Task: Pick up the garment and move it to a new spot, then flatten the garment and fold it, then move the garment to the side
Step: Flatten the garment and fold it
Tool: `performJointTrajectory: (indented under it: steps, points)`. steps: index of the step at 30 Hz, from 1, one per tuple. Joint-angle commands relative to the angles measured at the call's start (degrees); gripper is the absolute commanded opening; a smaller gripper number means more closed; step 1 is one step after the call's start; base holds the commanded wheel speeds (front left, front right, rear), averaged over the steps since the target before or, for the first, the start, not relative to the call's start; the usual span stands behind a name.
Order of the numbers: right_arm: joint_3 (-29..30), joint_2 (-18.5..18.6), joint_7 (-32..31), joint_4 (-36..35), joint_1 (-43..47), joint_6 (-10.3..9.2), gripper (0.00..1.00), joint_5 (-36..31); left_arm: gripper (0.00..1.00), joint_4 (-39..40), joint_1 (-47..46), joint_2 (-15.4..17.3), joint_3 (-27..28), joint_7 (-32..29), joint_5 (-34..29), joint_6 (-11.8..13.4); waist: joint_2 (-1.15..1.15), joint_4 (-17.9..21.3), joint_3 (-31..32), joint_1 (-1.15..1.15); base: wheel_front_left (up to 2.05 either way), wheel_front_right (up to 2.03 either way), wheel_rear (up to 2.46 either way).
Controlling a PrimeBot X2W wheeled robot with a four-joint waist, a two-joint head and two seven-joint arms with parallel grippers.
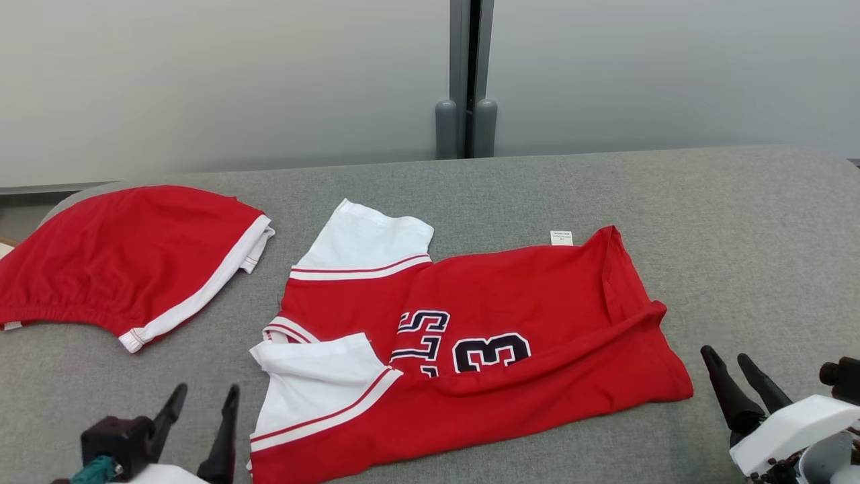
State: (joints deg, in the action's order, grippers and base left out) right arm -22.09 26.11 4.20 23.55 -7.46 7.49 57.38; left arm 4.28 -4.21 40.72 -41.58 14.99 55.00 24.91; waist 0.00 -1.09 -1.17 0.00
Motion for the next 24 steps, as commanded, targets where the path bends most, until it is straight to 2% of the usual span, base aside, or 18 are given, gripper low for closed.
performJointTrajectory:
  steps: [1, 4, 10, 17, 19, 20, 21, 22, 23, 24]
  points:
    - [0.5, -0.6, -2.4, 1.5, -1.1, 0.00, 1.00, -1.3, 1.00, -1.7, 0.4, 0.1, -1.5, -1.4, 0.0, -1.0, 0.00, -0.2, -0.2, 0.00, 0.00, 0.00, 0.00]
    - [0.9, -1.8, -6.6, 4.2, -2.8, 0.00, 1.00, -4.0, 1.00, -4.7, -0.7, 0.0, -4.5, -7.0, 1.0, -3.2, 0.00, -0.4, -0.5, 0.00, 0.00, 0.00, 0.00]
    - [2.3, -4.2, -14.5, 8.2, -5.6, 0.00, 1.00, -8.2, 1.00, -9.8, -3.9, -2.3, -7.8, -16.9, 4.9, -7.4, 0.00, -0.8, -1.0, 0.00, 0.00, 0.00, 0.00]
    - [3.2, -7.1, -20.8, 9.6, -7.1, 0.00, 1.00, -12.7, 1.00, -16.2, -6.4, -5.7, -10.1, -22.6, 7.8, -11.8, 0.00, -0.2, -1.4, 0.00, 0.00, 0.00, 0.00]
    - [3.4, -7.7, -21.9, 9.3, -7.1, 0.00, 1.00, -13.5, 1.00, -17.7, -6.8, -6.4, -10.0, -23.0, 8.4, -12.0, 0.00, -0.1, -1.4, 0.00, 0.00, 0.00, 0.00]
    - [3.6, -8.0, -22.3, 9.2, -7.0, 0.00, 0.93, -13.8, 1.00, -18.7, -6.9, -6.8, -10.0, -23.3, 8.7, -12.1, 0.00, -0.1, -1.4, 0.00, 0.00, 0.00, 0.00]
    - [3.6, -8.3, -22.6, 9.1, -6.9, 0.00, 0.64, -14.0, 1.00, -19.6, -6.8, -7.1, -9.9, -23.5, 9.0, -12.1, 0.00, -0.1, -1.4, 0.00, 0.00, 0.00, 0.00]
    - [3.6, -8.6, -23.2, 8.9, -6.7, 0.00, 0.38, -14.0, 0.96, -20.5, -6.8, -7.5, -9.9, -23.7, 9.4, -12.2, 0.00, -0.1, -1.3, 0.00, 0.00, 0.00, 0.00]
    - [3.7, -8.7, -23.4, 8.8, -6.6, 0.00, 0.01, -14.2, 0.54, -21.2, -6.8, -7.8, -9.9, -23.6, 9.5, -12.6, 0.00, -0.1, -1.3, 0.00, 0.00, 0.00, 0.00]
    - [3.7, -8.7, -23.4, 8.8, -6.6, 0.00, 0.01, -14.2, 0.54, -21.2, -6.8, -7.8, -9.9, -23.6, 9.5, -12.6, 0.00, -0.1, -1.3, 0.00, 0.00, 0.00, 0.00]
